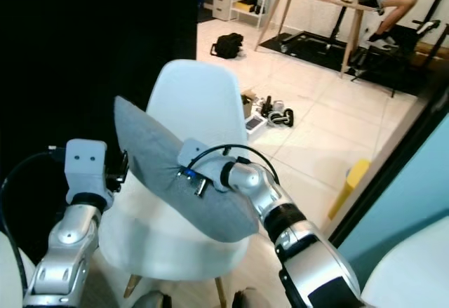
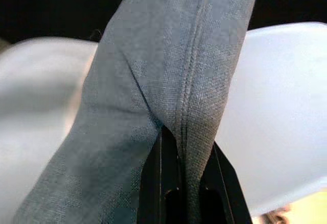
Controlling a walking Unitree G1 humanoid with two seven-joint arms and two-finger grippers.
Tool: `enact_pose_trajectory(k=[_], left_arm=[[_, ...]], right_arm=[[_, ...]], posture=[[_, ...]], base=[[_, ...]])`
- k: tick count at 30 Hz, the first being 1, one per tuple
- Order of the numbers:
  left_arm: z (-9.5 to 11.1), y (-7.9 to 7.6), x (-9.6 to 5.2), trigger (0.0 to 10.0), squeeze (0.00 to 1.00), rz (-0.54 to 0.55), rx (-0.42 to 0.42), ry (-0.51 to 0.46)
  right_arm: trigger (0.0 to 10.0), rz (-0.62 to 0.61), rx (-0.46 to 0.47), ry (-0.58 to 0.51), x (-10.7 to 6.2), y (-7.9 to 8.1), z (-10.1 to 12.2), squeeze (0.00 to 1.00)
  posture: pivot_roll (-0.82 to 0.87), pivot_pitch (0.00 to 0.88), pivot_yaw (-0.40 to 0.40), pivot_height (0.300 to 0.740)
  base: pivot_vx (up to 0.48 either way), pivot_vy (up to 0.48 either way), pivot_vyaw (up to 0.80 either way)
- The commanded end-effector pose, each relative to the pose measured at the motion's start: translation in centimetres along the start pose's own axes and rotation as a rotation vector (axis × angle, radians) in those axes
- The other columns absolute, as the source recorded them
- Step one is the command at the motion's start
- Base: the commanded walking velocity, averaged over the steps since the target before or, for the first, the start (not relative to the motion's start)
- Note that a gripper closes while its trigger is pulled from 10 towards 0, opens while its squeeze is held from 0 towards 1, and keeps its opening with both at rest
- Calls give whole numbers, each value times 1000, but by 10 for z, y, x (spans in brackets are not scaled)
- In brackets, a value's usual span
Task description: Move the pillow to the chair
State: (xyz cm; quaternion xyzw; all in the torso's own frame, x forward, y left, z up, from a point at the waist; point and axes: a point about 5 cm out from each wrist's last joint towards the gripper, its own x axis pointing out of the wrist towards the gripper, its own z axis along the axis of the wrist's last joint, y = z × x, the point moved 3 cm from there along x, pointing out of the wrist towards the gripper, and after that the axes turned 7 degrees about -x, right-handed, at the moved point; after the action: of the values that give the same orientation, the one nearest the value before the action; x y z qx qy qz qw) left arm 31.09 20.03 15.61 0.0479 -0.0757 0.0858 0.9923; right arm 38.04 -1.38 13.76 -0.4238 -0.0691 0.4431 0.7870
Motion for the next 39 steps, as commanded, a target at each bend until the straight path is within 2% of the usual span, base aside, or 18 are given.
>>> enact_pose_trajectory(k=[1,3,4,8,10,13,14,16,17,19,20,21,22,23,26,33,36,39], left_arm=[[3,-1,-1,10000,0,-2,14,-7],[4,-2,-2,10000,0,-2,15,-7],[4,-2,-2,10000,0,-2,15,-7],[5,-2,-5,10000,0,1,17,-5],[6,-1,-7,10000,0,6,17,-5],[7,0,-9,10000,0,14,17,-6],[7,0,-9,10000,0,14,17,-6],[8,0,-9,10000,0,16,17,-5],[8,0,-9,10000,0,16,17,-5],[8,-1,-10,10000,0,16,14,-1],[8,-1,-10,10000,0,16,14,-1],[8,-1,-9,10000,0,14,12,0],[8,-1,-9,10000,0,14,12,0],[9,-2,-9,10000,0,11,10,0],[11,-3,-8,10000,0,5,9,-5],[14,2,-7,10000,0,25,4,-10],[13,4,-8,10000,0,27,8,0],[12,5,-8,10000,0,29,11,4]], right_arm=[[10000,-57,-93,-44,3,-16,15,0],[10000,-106,-170,-39,8,-24,22,0],[10000,-106,-170,-39,8,-24,22,0],[10000,-305,-320,-75,11,-56,48,0],[10000,-321,-343,-115,14,-53,58,0],[10000,-243,-361,-154,21,-29,60,0],[10000,-243,-361,-154,21,-29,60,0],[10000,-84,-415,-151,27,13,50,0],[10000,-84,-415,-151,27,13,50,0],[10000,100,-478,-112,28,54,34,0],[10000,100,-478,-112,28,54,34,0],[10000,188,-505,-79,26,70,24,0],[10000,188,-505,-79,26,70,24,0],[10000,263,-523,-47,23,82,14,1000],[10000,328,-478,-19,21,90,8,1000],[10000,304,-377,58,23,78,2,1000],[10000,267,-236,74,24,65,4,1000],[10000,249,-188,78,25,59,4,1000]], posture=[[61,0,-142,587],[73,0,-148,577],[73,0,-148,577],[90,0,-161,557],[94,0,-166,547],[98,0,-171,542],[98,0,-171,542],[96,0,-169,542],[96,0,-169,542],[93,0,-165,542],[93,0,-165,542],[92,0,-164,542],[92,0,-164,542],[90,0,-162,542],[90,0,-162,542],[98,0,-171,542],[95,0,-169,542],[95,0,-169,542]], base=[[0,0,0],[0,0,0],[0,0,0],[0,0,0],[0,0,0],[0,0,0],[0,0,0],[0,0,0],[0,0,0],[0,0,0],[0,0,0],[0,0,0],[0,0,0],[0,0,0],[0,0,0],[0,0,0],[0,0,0],[0,0,0]])
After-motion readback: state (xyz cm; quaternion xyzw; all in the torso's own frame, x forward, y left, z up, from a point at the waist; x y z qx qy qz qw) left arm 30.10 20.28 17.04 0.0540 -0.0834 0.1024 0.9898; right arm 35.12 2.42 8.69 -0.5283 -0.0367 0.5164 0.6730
